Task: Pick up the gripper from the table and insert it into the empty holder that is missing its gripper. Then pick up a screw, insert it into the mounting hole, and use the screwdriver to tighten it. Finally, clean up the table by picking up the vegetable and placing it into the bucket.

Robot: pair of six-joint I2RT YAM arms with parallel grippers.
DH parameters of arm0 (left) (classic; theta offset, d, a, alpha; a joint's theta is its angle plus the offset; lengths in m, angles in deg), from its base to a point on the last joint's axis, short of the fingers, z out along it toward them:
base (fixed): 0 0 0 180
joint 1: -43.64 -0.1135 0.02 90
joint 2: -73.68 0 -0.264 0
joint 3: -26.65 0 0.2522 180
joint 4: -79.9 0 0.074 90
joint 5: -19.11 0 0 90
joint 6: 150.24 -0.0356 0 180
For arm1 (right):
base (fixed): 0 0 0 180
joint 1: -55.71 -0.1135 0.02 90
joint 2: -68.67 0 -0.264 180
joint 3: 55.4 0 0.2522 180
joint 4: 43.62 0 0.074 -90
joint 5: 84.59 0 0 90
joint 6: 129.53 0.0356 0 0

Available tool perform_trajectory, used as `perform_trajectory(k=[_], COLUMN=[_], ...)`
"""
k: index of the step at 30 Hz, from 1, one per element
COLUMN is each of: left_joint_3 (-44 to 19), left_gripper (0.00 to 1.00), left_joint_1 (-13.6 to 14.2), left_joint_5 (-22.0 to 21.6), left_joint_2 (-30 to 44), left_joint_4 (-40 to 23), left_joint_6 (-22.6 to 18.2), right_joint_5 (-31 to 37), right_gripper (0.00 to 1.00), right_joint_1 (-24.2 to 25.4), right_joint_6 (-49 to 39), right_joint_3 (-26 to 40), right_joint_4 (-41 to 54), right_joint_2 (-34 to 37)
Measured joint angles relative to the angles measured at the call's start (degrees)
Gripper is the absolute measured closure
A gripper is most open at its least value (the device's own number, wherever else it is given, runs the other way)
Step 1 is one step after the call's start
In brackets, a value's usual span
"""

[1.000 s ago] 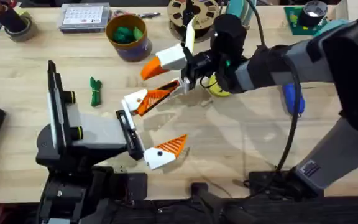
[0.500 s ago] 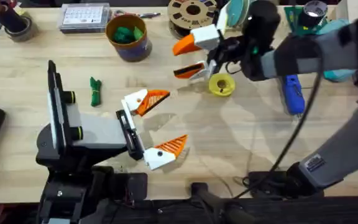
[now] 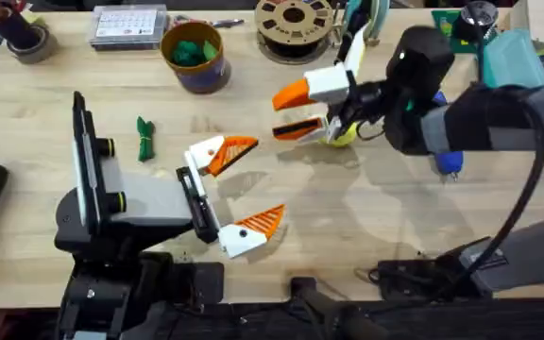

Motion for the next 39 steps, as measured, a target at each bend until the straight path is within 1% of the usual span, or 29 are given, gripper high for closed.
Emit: perform_trajectory(k=[7, 11, 14, 17, 23, 26, 29, 32, 34, 38, 39], left_joint_3=[0.0, 0.0, 0.0, 0.0, 0.0, 0.0, 0.0, 0.0, 0.0, 0.0, 0.0], left_gripper=[0.014, 0.014, 0.015, 0.015, 0.015, 0.015, 0.015, 0.016, 0.016, 0.015, 0.015], left_joint_1=[0.0, 0.0, 0.0, 0.0, 0.0, 0.0, 0.0, 0.0, 0.0, 0.0, 0.0], left_joint_5=[0.0, 0.02, -0.01, -0.01, -0.01, -0.01, 0.01, 0.0, 0.01, 0.02, 0.02], left_joint_2=[0.0, -0.01, 0.02, 0.02, -0.01, -0.01, 0.0, -0.01, 0.01, 0.0, 0.0], left_joint_4=[0.0, 0.0, 0.0, 0.0, 0.0, 0.0, 0.0, 0.01, 0.0, 0.0, 0.02], left_joint_6=[0.0, 0.0, 0.0, 0.0, 0.0, 0.0, 0.0, 0.0, 0.0, 0.0, 0.0], right_joint_5=[3.72, 4.66, 5.56, 7.07, 10.03, 11.13, 12.19, 12.67, 12.89, 12.89, 12.89], right_gripper=[0.007, 0.007, 0.007, 0.007, 0.007, 0.011, 0.091, 0.138, 0.192, 0.237, 0.272], right_joint_1=[-3.96, -6.43, -7.07, -7.7, -10.67, -11.03, -11.07, -11.48, -11.75, -12.04, -12.13], right_joint_6=[-0.26, -0.05, 0.69, 1.52, 2.58, 2.76, 2.79, 2.77, 2.76, 2.76, 2.77], right_joint_3=[-4.24, -4.42, -4.42, -4.44, -4.53, -4.55, -4.62, -4.62, -4.62, -4.62, -4.62], right_joint_4=[-2.11, -5.8, -8.21, -8.53, -8.8, -8.94, -10.29, -10.56, -10.63, -10.64, -10.65], right_joint_2=[0.0, 0.0, 0.0, 0.0, 0.0, 0.0, 0.0, 0.0, 0.0, 0.0, 0.0])
